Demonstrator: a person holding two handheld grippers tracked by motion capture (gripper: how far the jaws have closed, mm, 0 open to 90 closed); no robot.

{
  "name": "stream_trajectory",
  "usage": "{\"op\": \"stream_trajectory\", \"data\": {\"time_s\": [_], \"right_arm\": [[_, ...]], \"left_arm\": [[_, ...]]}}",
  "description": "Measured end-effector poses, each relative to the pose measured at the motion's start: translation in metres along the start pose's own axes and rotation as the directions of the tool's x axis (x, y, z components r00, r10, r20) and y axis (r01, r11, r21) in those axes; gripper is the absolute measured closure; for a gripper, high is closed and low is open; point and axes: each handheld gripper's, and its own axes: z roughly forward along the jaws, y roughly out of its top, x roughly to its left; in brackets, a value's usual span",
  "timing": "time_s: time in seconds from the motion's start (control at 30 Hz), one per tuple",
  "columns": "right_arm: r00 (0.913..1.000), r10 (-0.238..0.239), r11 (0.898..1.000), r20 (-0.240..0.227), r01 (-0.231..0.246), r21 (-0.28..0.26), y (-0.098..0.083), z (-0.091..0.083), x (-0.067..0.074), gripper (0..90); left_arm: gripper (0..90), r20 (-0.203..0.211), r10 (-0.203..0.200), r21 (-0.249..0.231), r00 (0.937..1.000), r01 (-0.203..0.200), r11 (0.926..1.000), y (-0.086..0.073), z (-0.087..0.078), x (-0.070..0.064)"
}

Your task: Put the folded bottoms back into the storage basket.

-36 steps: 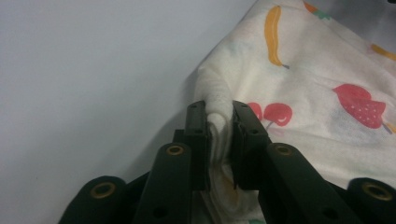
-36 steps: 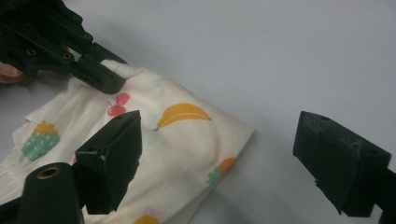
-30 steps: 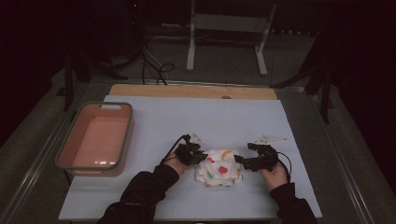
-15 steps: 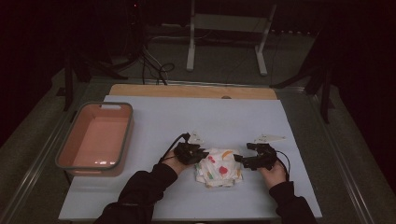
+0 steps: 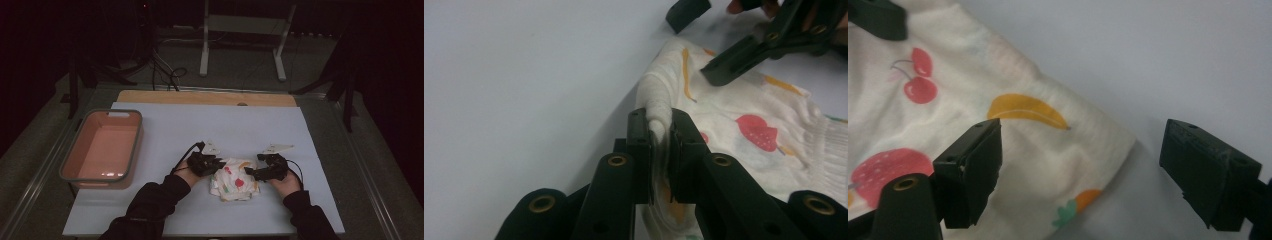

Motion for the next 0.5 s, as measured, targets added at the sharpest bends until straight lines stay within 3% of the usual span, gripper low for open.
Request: {"op": "stream_trajectory", "data": {"time_s": [0.07, 0.13, 0.33, 0.5], "right_arm": [[0.9997, 0.001, 1.0, -0.023, -0.001, 0.002, -0.0003, 0.0027, -0.0007, 18.2], [0.9999, -0.014, 1.0, -0.008, 0.014, 0.001, 0.0, 0.004, -0.0003, 17.2], [0.9998, 0.0, 1.0, -0.022, 0.0, -0.001, 0.0016, 0.0061, -0.0019, 17.1], [0.9992, -0.02, 1.0, -0.036, 0.019, -0.006, 0.0015, 0.0057, -0.0009, 30.3]], "left_arm": [[82.9, -0.001, 0.002, -0.001, 1.0, -0.002, 1.0, 0.0002, -0.0001, 0.0001], [82.9, -0.001, 0.004, 0.001, 1.0, -0.004, 1.0, 0.0001, 0.0, 0.0002], [82.9, 0.004, -0.003, -0.003, 1.0, 0.003, 1.0, -0.0002, 0.0011, 0.0005], [82.9, 0.004, -0.005, -0.001, 1.0, 0.005, 1.0, -0.0004, 0.0024, 0.0014]]}}
